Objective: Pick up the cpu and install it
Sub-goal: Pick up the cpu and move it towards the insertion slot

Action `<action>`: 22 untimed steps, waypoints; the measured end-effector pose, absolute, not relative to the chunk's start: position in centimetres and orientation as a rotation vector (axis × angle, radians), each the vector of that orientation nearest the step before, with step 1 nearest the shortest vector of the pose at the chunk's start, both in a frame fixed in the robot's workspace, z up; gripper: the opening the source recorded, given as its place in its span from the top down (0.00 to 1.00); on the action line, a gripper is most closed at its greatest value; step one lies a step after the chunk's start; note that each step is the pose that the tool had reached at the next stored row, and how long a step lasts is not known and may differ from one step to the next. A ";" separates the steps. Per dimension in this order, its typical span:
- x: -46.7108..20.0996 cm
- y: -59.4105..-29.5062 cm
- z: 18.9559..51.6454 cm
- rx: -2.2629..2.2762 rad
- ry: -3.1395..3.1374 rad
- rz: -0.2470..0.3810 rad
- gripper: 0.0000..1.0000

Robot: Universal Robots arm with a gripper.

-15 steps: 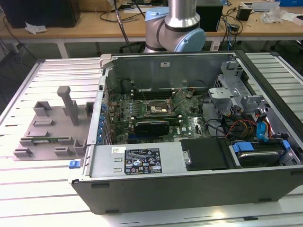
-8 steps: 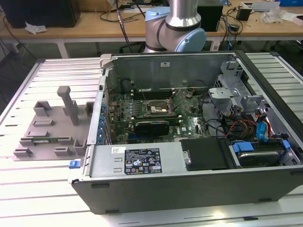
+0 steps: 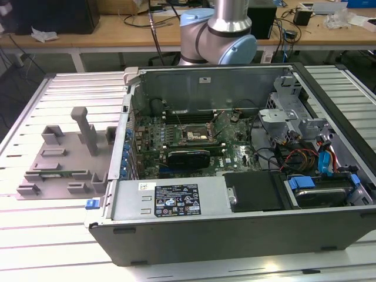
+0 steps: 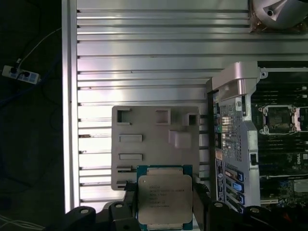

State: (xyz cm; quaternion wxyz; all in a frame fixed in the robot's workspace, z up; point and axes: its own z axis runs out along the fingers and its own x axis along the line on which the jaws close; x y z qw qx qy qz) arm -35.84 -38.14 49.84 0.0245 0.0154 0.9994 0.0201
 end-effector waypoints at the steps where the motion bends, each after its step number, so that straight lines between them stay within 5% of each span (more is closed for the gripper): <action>1: -35.4 -38.1 49.8 0.048 3.092 0.062 0.45; 22: -22.7 -38.1 47.1 0.048 3.098 0.062 0.45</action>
